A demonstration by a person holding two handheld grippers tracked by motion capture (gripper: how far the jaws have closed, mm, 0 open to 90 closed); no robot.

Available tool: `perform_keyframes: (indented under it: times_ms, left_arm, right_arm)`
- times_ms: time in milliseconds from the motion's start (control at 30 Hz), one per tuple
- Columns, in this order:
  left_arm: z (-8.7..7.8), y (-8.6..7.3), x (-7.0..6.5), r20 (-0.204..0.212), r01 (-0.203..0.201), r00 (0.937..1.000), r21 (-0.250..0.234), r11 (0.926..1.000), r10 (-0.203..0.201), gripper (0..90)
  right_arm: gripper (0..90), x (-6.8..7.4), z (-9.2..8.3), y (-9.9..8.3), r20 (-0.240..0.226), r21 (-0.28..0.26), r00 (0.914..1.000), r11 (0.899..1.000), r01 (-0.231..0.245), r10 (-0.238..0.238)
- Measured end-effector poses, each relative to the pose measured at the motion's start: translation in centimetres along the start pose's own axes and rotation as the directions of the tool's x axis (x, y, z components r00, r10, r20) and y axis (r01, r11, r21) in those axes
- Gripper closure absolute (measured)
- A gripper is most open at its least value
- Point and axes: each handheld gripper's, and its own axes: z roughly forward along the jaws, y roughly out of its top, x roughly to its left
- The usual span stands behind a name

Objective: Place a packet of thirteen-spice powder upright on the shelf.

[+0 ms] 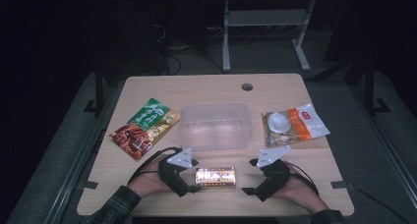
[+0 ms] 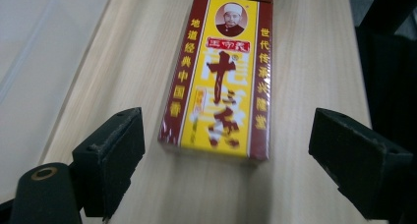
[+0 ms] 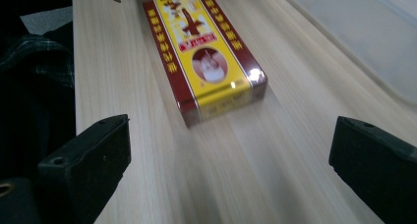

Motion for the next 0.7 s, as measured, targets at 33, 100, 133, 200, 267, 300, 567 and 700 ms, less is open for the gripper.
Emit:
perform_keyframes:
  times_ms: [33,100,133,200,267,300,567,700]
  left_arm:
    - [-0.3,-0.4,-0.1,-0.004,0.013,0.9999,-0.019,0.9997,-0.013,13.3]
    - [-1.0,-1.0,-0.5,-0.01,0.03,0.9995,-0.038,0.9988,-0.03,13.3]
    - [-1.3,-1.3,-0.6,-0.021,0.032,0.9992,-0.041,0.9986,-0.033,13.2]
    - [-1.9,-2.1,-0.8,-0.038,0.044,0.9982,-0.061,0.9972,-0.046,13.2]
    - [-2.3,-2.7,-0.8,-0.044,0.058,0.9972,-0.072,0.9957,-0.061,13.2]
    - [-2.5,-3.1,-0.9,-0.045,0.073,0.996,-0.082,0.994,-0.077,13.2]
    - [-2.3,-3.6,-0.5,-0.07,0.081,0.9938,-0.069,0.9943,-0.086,13.2]
    - [-2.2,-3.6,-0.5,-0.067,0.086,0.9936,-0.071,0.9938,-0.09,13.2]
  right_arm:
    - [1.7,0.0,0.2,0.3,-0.005,0.0,1.0,1.0,0.008,-0.008]
    - [2.1,0.1,0.8,1.0,-0.024,0.005,0.9994,1.0,0.027,-0.026]
    - [4.0,0.1,1.1,1.3,-0.034,0.006,0.9988,0.999,0.036,-0.036]
    - [4.5,-0.1,1.9,2.0,-0.04,0.027,0.9955,0.996,0.087,-0.085]
    - [4.5,-0.1,2.3,2.5,-0.057,0.034,0.9929,0.994,0.106,-0.104]
    - [4.9,-0.1,2.5,2.7,-0.059,0.038,0.9913,0.992,0.12,-0.118]
    - [10.7,-0.6,5.0,4.0,-0.134,0.073,0.9706,0.975,0.211,-0.2]
    - [13.1,-0.8,6.0,4.3,-0.139,0.123,0.9654,0.963,0.238,-0.221]
